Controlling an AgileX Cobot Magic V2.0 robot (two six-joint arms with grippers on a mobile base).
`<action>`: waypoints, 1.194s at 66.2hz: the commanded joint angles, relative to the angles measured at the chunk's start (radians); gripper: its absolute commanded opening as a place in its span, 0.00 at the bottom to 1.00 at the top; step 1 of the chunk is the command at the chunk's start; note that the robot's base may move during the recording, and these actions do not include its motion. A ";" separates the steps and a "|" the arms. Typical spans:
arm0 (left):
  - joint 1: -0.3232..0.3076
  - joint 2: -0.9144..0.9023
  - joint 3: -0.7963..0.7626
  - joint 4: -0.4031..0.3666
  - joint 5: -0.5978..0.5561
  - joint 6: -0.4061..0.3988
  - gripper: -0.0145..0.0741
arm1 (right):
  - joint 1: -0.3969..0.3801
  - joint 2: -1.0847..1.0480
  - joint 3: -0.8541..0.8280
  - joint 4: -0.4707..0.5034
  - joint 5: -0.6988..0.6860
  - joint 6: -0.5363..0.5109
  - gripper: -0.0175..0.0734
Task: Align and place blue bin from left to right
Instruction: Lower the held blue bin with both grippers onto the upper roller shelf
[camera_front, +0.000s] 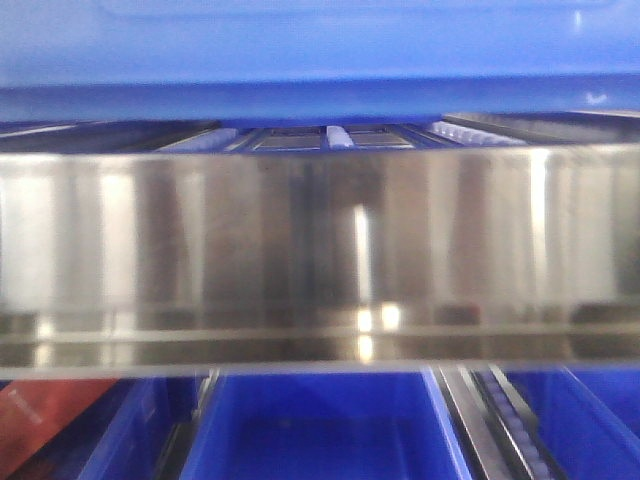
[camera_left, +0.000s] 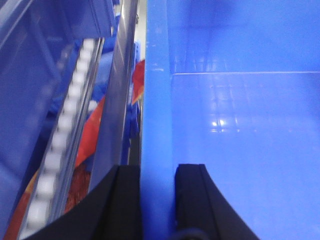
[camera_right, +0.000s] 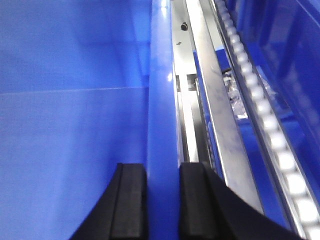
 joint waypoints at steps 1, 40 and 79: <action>-0.015 -0.006 -0.006 0.017 -0.091 -0.007 0.04 | 0.010 -0.007 -0.010 -0.011 -0.116 -0.002 0.12; -0.015 -0.006 -0.006 0.017 -0.091 -0.007 0.04 | 0.010 -0.007 -0.010 -0.011 -0.116 -0.002 0.12; -0.015 -0.006 -0.006 0.017 -0.091 -0.007 0.04 | 0.010 -0.007 -0.010 -0.011 -0.136 -0.002 0.12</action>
